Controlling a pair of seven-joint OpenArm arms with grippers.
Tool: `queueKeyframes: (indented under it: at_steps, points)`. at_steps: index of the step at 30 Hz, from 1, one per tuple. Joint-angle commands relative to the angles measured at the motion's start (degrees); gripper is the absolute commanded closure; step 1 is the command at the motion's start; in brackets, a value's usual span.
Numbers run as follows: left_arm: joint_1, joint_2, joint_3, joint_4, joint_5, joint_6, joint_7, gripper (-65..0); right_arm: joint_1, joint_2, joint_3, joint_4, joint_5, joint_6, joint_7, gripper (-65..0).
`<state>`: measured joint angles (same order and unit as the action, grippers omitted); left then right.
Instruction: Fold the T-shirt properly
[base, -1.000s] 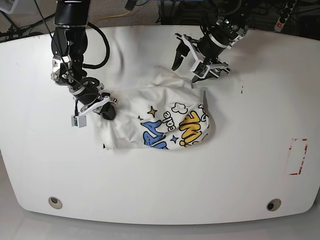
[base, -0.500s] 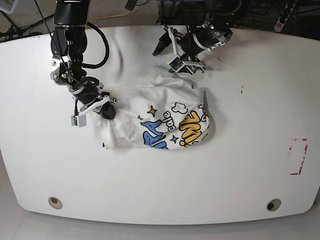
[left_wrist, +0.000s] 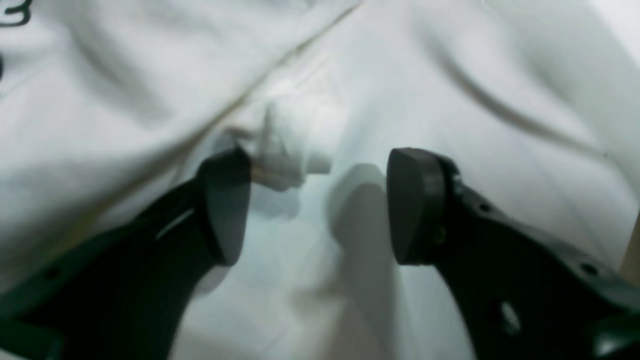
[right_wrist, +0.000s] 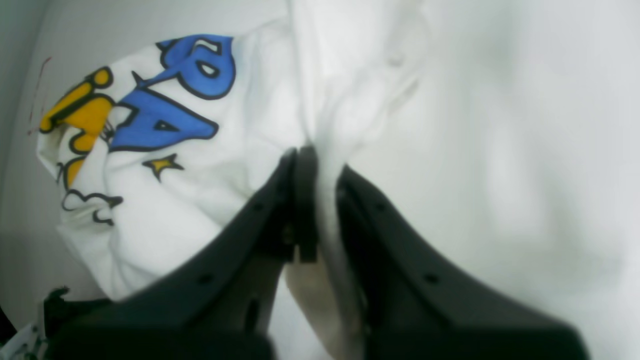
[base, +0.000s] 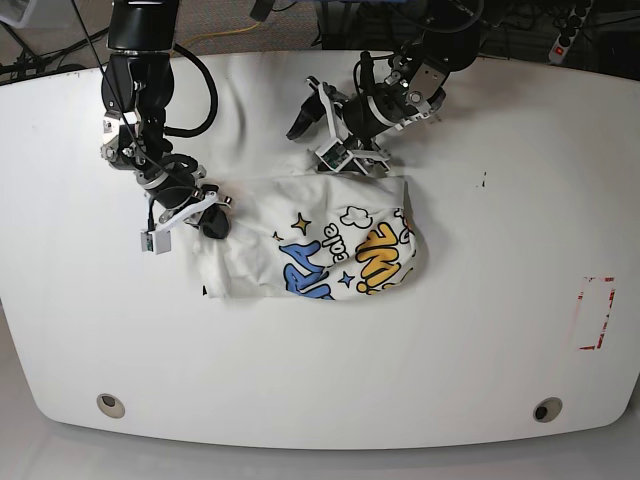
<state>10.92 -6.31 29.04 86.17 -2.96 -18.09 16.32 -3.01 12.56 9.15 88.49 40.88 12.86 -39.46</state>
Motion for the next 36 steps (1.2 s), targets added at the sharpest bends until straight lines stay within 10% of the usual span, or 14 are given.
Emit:
queueKeyframes:
  at_steps: [1,6,16,36]
  points:
    - [-1.03,-0.24,0.02,-1.03,0.46,2.66,2.72,-24.0,0.94,0.59,0.22,1.40,1.09,0.54,1.18,0.0]
    - [-1.64,-0.24,0.02,-3.05,0.46,6.97,2.72,0.0,0.94,0.76,0.22,1.40,1.09,0.54,1.18,0.0]
    - [3.54,-5.17,-1.92,7.59,0.37,9.43,2.89,0.0,-1.17,2.08,0.66,6.59,1.09,0.54,1.26,0.0]
    - [11.63,-6.40,-36.38,25.43,0.46,9.16,11.60,-0.1,9.38,7.62,0.30,9.31,1.01,0.46,3.29,0.0]
